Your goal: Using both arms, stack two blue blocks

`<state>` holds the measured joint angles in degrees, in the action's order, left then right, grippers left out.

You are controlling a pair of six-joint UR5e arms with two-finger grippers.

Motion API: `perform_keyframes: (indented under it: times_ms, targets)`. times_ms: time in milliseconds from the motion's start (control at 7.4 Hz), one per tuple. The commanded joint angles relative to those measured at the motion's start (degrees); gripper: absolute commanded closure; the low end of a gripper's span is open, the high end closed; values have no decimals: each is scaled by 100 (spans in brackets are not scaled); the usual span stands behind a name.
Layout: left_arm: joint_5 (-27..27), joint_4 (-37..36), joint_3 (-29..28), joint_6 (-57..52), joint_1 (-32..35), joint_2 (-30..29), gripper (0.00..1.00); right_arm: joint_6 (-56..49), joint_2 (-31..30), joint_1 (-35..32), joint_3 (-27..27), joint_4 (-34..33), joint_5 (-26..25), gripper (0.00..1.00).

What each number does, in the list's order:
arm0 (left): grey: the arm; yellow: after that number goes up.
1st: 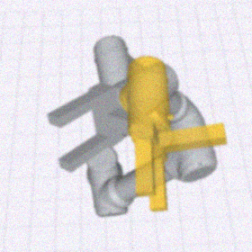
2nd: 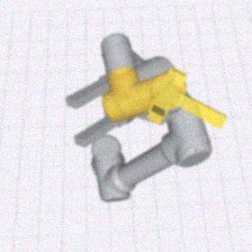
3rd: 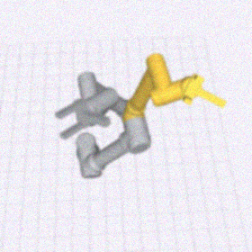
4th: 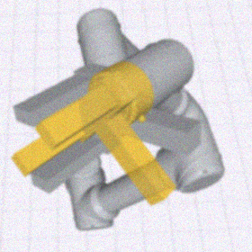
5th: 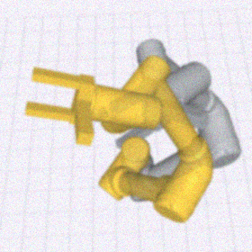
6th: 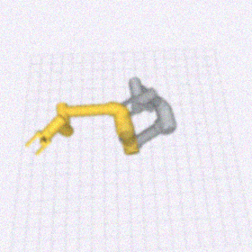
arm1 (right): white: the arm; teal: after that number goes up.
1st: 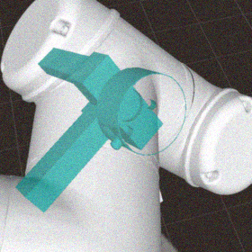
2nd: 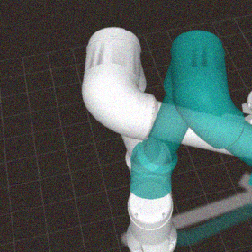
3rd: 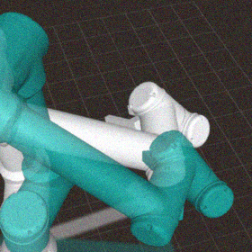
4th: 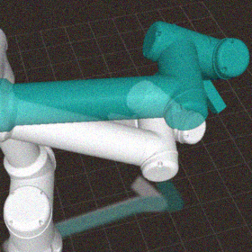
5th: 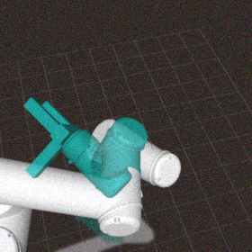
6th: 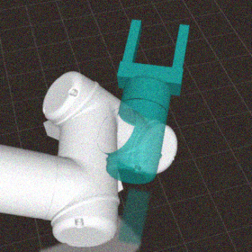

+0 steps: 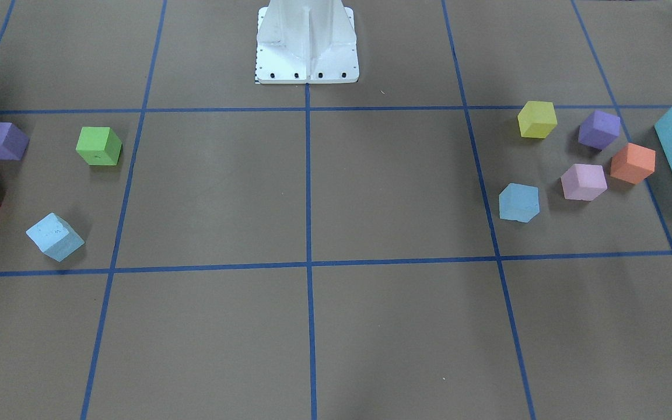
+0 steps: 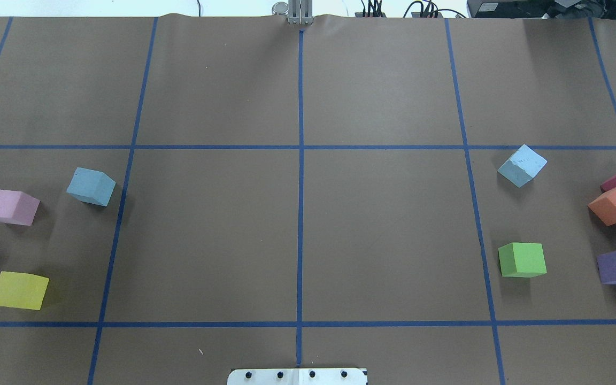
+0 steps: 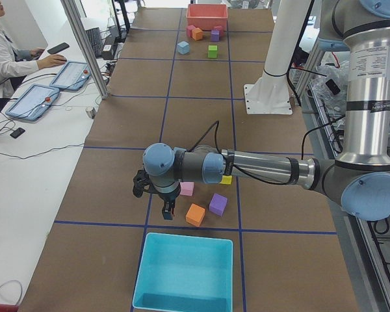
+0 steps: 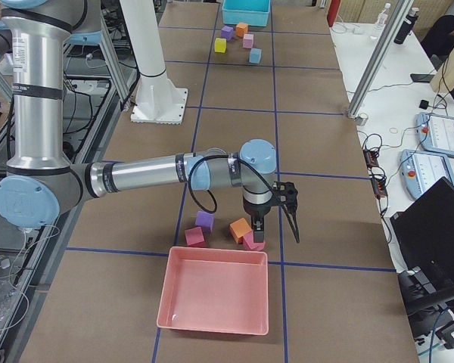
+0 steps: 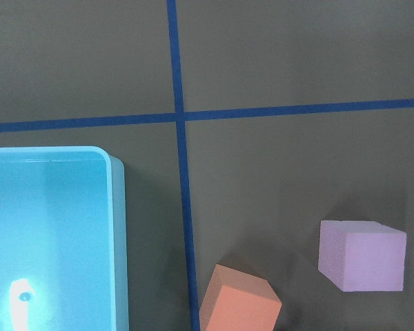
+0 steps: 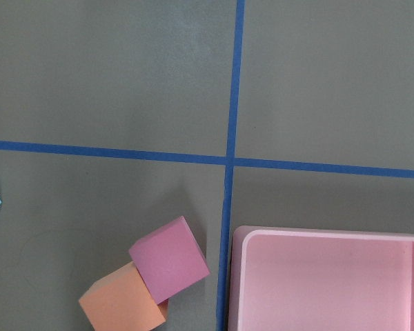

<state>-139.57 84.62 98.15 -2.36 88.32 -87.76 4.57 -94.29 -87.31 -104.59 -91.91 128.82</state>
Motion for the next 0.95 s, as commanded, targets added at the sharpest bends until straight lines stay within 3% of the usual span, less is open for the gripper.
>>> perform_keyframes:
  times_ms: [0,405,811]
  targets:
    - [-8,2,11,43,1,14,0,-70,-123,-49,-139,49,81,0]
    - [-8,-7,168,550,-34,-135,0,0,330,81,-237,59,467,0]
    - [-52,-7,266,2049,-550,-924,0,27,1227,1091,-281,32,224,0]
